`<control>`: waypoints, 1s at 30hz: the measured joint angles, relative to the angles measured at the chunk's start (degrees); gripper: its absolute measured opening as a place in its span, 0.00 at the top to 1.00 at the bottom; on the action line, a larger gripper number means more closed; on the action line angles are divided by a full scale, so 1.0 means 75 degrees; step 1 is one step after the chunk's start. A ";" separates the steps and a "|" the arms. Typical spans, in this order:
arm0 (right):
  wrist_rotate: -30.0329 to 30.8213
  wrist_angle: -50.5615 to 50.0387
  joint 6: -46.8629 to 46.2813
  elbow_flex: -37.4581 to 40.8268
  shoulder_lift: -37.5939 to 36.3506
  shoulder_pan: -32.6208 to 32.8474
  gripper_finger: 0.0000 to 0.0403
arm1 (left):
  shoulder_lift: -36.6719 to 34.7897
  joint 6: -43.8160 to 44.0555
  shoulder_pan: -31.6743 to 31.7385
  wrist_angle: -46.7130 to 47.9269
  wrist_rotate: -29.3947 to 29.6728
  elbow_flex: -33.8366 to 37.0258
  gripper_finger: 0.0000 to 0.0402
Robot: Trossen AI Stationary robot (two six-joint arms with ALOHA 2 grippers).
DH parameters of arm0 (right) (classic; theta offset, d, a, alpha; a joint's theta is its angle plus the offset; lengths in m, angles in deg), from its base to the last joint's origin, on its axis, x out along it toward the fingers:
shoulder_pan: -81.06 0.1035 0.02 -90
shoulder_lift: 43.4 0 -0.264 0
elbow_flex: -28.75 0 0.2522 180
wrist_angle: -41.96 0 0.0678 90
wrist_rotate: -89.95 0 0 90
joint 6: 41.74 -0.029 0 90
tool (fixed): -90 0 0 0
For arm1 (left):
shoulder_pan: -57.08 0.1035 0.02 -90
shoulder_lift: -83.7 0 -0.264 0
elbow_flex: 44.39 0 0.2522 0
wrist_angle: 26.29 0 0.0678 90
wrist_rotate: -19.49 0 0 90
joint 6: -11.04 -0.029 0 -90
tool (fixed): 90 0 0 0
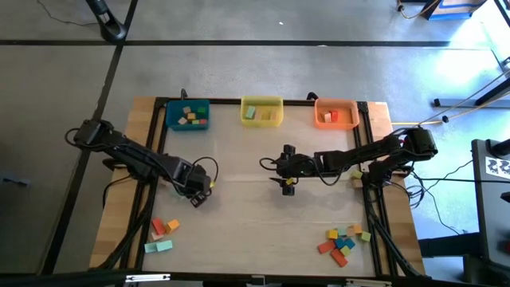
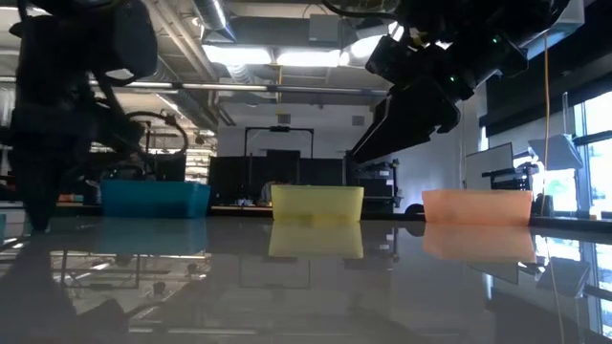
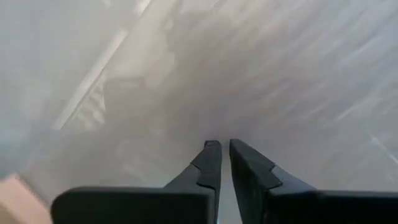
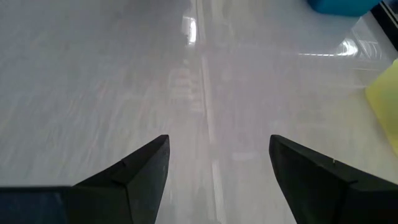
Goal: Sort blocks by size
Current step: Put the light blue rectangle block into the yellow bin
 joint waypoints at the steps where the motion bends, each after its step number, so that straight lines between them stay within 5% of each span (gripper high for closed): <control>1: 0.0000 0.0005 0.0001 0.0000 0.0000 0.0000 0.32 | 0.0001 -0.0003 0.0007 -0.0061 0.0036 -0.0010 0.96; 15: 0.0008 0.0057 0.0010 0.0000 0.0000 -0.0003 0.32 | -0.0183 -0.0520 0.0004 -0.0012 -0.0121 -0.0028 0.94; 30: 0.0017 0.0090 0.0065 0.0000 0.0000 -0.0003 0.32 | -0.0777 -0.2584 -0.0011 0.0314 -0.0402 -0.0043 0.50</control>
